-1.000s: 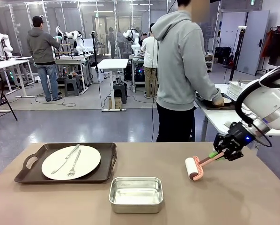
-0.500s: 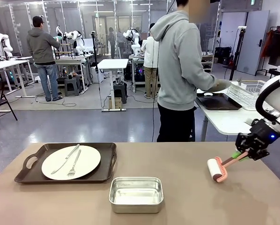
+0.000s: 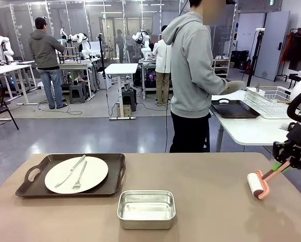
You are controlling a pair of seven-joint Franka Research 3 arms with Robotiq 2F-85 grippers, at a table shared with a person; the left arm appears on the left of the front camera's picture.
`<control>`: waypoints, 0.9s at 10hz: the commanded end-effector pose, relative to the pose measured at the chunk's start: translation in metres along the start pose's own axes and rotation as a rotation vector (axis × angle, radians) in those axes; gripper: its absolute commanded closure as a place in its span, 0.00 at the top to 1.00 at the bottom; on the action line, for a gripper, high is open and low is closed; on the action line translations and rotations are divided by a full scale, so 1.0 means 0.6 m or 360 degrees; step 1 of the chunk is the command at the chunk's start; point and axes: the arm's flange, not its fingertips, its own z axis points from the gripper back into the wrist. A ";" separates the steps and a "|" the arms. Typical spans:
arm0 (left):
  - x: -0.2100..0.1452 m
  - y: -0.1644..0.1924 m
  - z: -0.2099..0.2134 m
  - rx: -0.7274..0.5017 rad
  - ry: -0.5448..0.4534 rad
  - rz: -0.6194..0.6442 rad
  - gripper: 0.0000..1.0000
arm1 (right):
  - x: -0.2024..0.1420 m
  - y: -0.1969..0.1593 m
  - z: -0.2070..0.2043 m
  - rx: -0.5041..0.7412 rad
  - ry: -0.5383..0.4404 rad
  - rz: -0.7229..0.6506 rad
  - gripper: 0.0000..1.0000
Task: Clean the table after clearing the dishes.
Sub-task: When the left (or right) Handle tray is removed, use the left hand (or right hand) to clean the left (or right) side of the table with the Lint Roller.
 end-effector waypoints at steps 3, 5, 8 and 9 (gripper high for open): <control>-0.003 -0.003 0.005 -0.0007 0.0003 0.0000 1.00 | -0.038 0.006 0.050 -0.0117 0.0035 0.0022 0.23; -0.003 -0.003 0.005 -0.0007 0.0003 0.0000 1.00 | -0.049 0.038 0.097 -0.0032 0.0000 0.0169 0.23; -0.003 -0.003 0.005 -0.0007 0.0003 0.0000 1.00 | -0.078 0.111 0.180 -0.0228 -0.0070 0.0291 0.23; -0.003 -0.003 0.005 -0.0007 0.0003 0.0000 1.00 | -0.084 0.140 0.198 -0.0258 -0.0081 0.0347 0.23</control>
